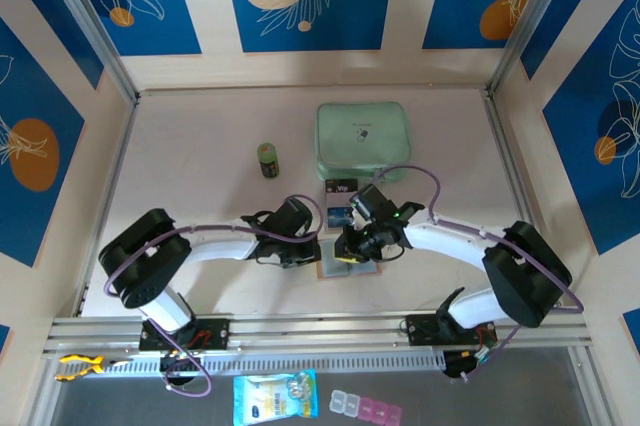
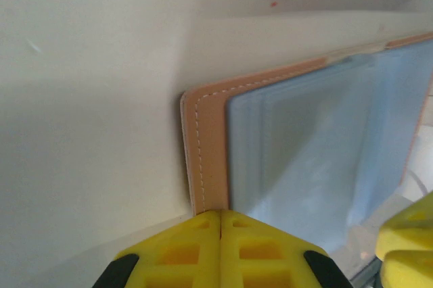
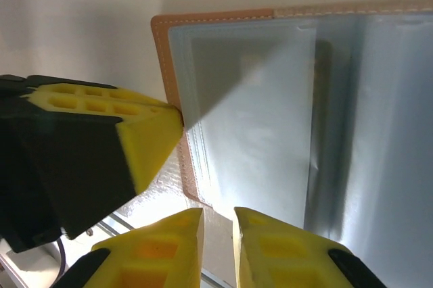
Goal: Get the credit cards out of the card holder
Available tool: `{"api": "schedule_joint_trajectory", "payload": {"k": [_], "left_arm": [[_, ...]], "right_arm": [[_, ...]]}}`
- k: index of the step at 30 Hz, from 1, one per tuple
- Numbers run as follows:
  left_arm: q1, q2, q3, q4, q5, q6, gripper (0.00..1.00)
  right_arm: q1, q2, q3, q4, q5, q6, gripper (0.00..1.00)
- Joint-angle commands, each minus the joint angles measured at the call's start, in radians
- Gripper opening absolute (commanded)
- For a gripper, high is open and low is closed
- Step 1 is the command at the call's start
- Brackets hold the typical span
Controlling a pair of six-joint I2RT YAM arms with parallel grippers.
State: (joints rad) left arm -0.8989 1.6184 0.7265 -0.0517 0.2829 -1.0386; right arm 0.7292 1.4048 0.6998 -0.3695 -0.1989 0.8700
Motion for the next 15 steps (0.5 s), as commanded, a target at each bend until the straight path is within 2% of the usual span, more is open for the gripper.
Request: {"api": "schedule_joint_trajectory", "payload": {"k": [1, 15], "left_arm": [[0.003, 0.024, -0.004, -0.022, 0.013, 0.022, 0.02], [0.024, 0.027, 0.005, -0.066, -0.008, 0.048, 0.02]], "right_arm": [[0.011, 0.032, 0.033, 0.035, -0.02, 0.013, 0.19], [0.015, 0.134, 0.056, -0.006, 0.067, -0.009, 0.16]]}}
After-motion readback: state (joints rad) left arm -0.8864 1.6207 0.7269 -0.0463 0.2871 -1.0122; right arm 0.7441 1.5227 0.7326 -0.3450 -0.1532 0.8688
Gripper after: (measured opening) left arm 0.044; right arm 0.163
